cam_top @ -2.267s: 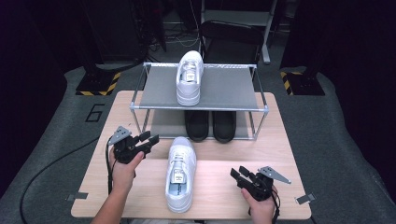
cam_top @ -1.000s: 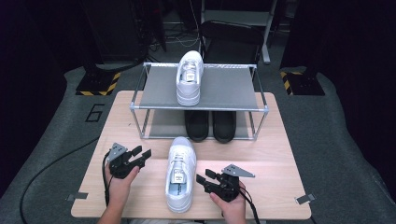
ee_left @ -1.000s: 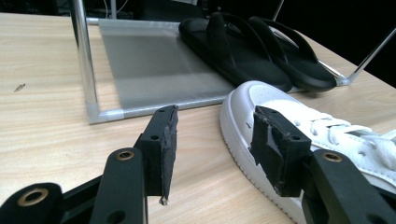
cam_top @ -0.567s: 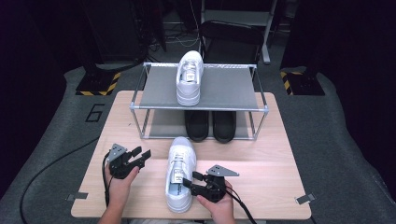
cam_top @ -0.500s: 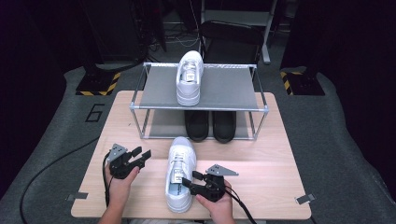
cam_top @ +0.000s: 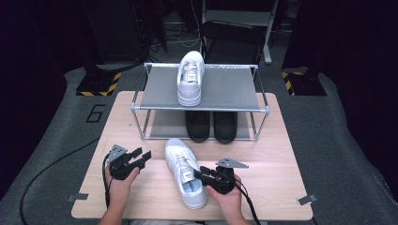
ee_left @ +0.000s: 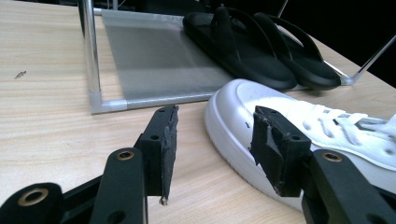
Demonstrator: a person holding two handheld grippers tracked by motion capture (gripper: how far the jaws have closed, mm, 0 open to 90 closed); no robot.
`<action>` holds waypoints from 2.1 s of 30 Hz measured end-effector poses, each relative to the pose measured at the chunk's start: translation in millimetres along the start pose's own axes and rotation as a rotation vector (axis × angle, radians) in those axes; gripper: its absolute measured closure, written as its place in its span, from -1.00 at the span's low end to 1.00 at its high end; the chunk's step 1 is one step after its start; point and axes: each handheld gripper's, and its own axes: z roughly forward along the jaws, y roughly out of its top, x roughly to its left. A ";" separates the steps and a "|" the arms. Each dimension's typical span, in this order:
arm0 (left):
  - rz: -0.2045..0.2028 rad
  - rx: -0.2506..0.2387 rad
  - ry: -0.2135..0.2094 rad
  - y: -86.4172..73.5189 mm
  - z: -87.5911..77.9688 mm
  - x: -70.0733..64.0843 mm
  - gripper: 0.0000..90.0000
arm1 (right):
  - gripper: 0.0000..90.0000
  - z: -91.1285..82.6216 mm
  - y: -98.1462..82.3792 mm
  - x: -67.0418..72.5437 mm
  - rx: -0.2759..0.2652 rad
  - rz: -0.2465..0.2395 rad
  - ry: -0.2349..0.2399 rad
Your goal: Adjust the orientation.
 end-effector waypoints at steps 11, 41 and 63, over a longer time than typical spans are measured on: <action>-0.015 0.006 0.004 -1.9 1.8 1.3 0.12 | 0.27 -4.2 5.7 -12.6 0.017 0.001 0.006; -0.051 -0.005 0.027 -2.2 0.7 10.7 0.12 | 0.42 2.3 4.2 -17.2 0.111 0.026 -0.020; -0.054 0.024 0.047 -6.2 -1.3 21.2 0.12 | 0.76 -0.9 4.2 -12.5 0.074 -0.038 -0.073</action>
